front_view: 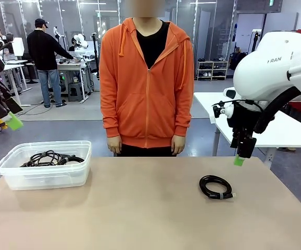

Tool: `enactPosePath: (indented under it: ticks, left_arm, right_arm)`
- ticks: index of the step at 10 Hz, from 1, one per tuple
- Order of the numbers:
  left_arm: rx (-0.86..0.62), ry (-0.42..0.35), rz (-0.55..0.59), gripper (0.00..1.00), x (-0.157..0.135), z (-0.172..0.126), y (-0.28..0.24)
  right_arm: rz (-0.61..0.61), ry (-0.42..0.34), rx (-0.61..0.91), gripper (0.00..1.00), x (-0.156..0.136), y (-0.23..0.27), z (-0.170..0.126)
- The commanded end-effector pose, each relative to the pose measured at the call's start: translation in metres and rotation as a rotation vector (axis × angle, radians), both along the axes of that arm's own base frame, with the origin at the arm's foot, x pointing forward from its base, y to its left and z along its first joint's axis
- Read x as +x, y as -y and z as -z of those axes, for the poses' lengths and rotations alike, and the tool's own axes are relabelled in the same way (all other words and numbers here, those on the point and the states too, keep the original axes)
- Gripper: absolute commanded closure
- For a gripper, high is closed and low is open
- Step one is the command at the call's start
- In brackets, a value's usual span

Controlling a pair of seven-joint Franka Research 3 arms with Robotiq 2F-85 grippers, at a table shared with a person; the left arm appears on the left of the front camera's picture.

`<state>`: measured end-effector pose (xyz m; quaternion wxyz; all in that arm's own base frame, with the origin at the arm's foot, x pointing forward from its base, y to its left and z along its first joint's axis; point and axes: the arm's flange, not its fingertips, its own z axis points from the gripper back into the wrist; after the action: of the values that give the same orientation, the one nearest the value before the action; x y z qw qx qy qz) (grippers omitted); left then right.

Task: Organize and store the cables.
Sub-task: Place the USB Extension Cable into the Organizing box.

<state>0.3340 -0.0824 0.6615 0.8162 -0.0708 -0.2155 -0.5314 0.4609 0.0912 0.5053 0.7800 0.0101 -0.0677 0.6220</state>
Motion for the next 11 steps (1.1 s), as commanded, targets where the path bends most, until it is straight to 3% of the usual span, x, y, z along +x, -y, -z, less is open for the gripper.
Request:
enactPosePath:
  ticks: [1,6,11]
  left_arm:
    - [0.002,-0.001,-0.016,0.00,0.000,0.000,0.001]
    - [0.002,-0.001,-0.016,0.00,0.000,0.000,0.001]
    - [0.002,-0.001,-0.016,0.00,0.000,0.000,0.001]
  right_arm:
    - [-0.132,-0.045,-0.036,0.00,0.015,-0.002,0.027]
    - [-0.132,-0.007,-0.072,0.00,0.033,-0.009,0.107]
    - [-0.180,0.035,-0.063,0.00,0.043,0.000,0.164]
